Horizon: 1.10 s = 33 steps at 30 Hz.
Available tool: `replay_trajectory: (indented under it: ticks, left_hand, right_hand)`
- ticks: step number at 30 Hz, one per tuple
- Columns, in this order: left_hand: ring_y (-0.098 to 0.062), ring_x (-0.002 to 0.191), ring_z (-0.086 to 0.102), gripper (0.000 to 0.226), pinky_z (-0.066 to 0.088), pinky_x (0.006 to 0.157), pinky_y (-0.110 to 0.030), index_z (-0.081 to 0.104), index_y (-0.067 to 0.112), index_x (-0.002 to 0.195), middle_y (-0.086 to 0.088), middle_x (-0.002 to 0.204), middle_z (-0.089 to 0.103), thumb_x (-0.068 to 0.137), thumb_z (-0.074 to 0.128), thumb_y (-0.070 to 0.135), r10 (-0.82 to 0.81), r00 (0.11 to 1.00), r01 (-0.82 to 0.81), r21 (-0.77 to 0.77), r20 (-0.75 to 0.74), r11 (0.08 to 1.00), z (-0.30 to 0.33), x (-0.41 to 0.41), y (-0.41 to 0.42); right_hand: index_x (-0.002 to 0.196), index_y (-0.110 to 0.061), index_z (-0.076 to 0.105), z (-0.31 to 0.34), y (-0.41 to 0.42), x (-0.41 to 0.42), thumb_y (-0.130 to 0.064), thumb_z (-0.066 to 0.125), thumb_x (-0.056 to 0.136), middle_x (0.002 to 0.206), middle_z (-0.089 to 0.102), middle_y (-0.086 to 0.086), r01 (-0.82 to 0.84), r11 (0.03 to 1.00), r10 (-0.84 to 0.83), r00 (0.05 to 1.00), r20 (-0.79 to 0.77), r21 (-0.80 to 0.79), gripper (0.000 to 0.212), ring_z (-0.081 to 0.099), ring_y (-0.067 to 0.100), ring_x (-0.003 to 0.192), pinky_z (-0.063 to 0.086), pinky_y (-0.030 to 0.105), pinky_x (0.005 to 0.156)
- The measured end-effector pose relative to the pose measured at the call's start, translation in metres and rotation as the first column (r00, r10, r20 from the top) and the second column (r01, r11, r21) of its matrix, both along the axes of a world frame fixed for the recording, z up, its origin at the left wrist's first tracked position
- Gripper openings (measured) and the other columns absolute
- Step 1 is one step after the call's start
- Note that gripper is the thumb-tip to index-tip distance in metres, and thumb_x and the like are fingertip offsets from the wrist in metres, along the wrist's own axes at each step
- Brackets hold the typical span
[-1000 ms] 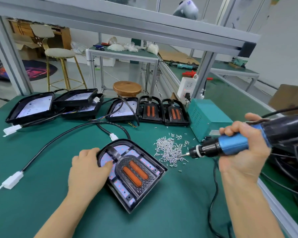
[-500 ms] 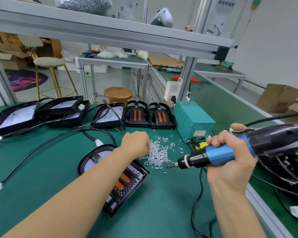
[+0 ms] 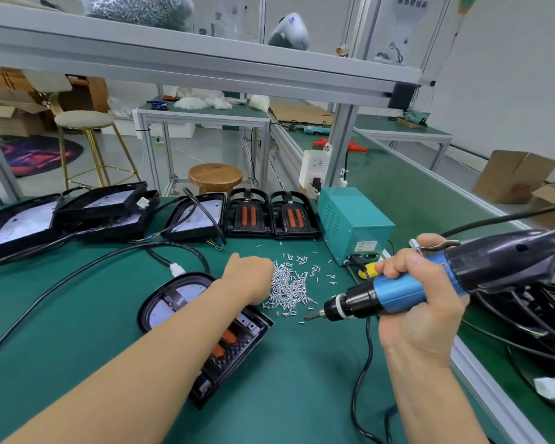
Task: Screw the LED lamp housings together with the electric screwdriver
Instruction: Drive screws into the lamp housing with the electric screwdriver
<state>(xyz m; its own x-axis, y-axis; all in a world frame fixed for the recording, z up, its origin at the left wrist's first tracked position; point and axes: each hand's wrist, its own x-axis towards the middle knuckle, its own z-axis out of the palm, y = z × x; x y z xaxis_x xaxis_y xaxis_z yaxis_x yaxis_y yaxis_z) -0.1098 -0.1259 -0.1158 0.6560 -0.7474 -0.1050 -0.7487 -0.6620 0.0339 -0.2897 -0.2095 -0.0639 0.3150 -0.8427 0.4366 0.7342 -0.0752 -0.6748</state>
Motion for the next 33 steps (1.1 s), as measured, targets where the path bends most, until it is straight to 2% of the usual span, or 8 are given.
replay_trajectory:
  ticks: [5,9,11,14,19,22,24,33]
  left_hand:
    - [-0.025,0.092,0.062,0.016,0.049,0.086,-0.036,0.068,0.010,0.088,-0.003,0.091,0.069,0.087,0.052,0.008,0.022,0.973,-0.092,-0.300,-0.230,0.949,0.012,0.004,0.010]
    - [-0.005,0.063,0.058,0.010,0.043,0.058,-0.009,0.070,0.016,0.074,0.007,0.067,0.065,0.081,0.070,0.010,-0.013,0.906,-0.274,-0.610,-0.423,0.744,0.025,0.007,0.034]
    - [-0.003,0.060,0.058,0.010,0.041,0.058,-0.008,0.072,0.017,0.073,0.006,0.065,0.068,0.077,0.075,0.009,-0.080,0.834,-0.394,-0.690,-0.547,0.608,0.027,0.005,0.050]
    - [-0.005,0.065,0.061,0.021,0.046,0.066,-0.014,0.075,0.020,0.070,0.004,0.068,0.071,0.074,0.076,0.000,-0.236,0.694,-0.541,-0.708,-0.681,0.454,0.027,-0.005,0.076]
    - [-0.008,0.068,0.065,0.016,0.049,0.062,-0.012,0.078,0.019,0.076,-0.004,0.074,0.072,0.063,0.077,0.012,-0.425,0.505,-0.687,-0.648,-0.751,0.329,0.021,-0.037,0.115]
    - [-0.017,0.055,0.064,0.014,0.052,0.051,-0.020,0.077,0.013,0.075,-0.009,0.072,0.070,0.062,0.072,0.015,-0.497,0.427,-0.752,-0.602,-0.755,0.268,0.020,-0.049,0.129]
    - [-0.018,0.050,0.061,0.010,0.051,0.046,-0.021,0.076,0.011,0.075,-0.010,0.069,0.068,0.067,0.069,0.013,-0.522,0.417,-0.758,-0.601,-0.744,0.252,0.020,-0.055,0.134]
    - [-0.010,0.063,0.057,0.011,0.050,0.061,-0.019,0.076,0.018,0.074,-0.004,0.071,0.067,0.071,0.065,0.018,-0.526,0.442,-0.743,-0.625,-0.726,0.238,0.017,-0.065,0.143]
  right_hand:
    - [0.087,-0.015,0.054,0.005,0.001,0.000,0.003,0.050,0.070,0.051,0.048,-0.002,0.000,1.000,0.000,1.000,0.004,-0.012,0.025,0.049,0.015,0.050,0.050,0.026,0.063]
    - [0.088,-0.014,0.052,0.010,0.003,0.002,0.002,0.050,0.069,0.051,0.047,-0.001,-0.010,1.000,0.010,1.000,0.012,0.009,0.024,0.048,0.016,0.050,0.049,0.027,0.063]
    - [0.088,-0.015,0.052,0.013,0.007,0.004,0.000,0.050,0.070,0.052,0.047,-0.002,-0.038,0.999,0.038,0.999,0.025,0.028,0.023,0.048,0.014,0.050,0.048,0.027,0.063]
    - [0.088,-0.016,0.051,0.020,0.014,0.009,-0.004,0.050,0.071,0.052,0.047,-0.004,-0.115,0.990,0.109,0.991,0.076,0.083,0.021,0.047,0.012,0.049,0.048,0.026,0.063]
    - [0.088,-0.016,0.051,0.033,0.035,0.023,-0.009,0.049,0.071,0.053,0.047,-0.006,-0.254,0.955,0.228,0.959,0.167,0.152,0.019,0.045,0.010,0.049,0.045,0.024,0.061]
    - [0.087,-0.017,0.051,0.039,0.048,0.030,-0.010,0.049,0.071,0.054,0.046,-0.006,-0.312,0.937,0.281,0.940,0.192,0.158,0.017,0.044,0.009,0.049,0.045,0.023,0.059]
    - [0.086,-0.017,0.051,0.042,0.056,0.034,-0.011,0.048,0.071,0.053,0.047,-0.006,-0.345,0.925,0.312,0.928,0.202,0.158,0.016,0.044,0.009,0.049,0.045,0.022,0.058]
    - [0.087,-0.016,0.051,0.050,0.073,0.040,-0.010,0.048,0.072,0.053,0.046,-0.005,-0.369,0.922,0.344,0.920,0.189,0.119,0.016,0.043,0.010,0.049,0.045,0.022,0.058]
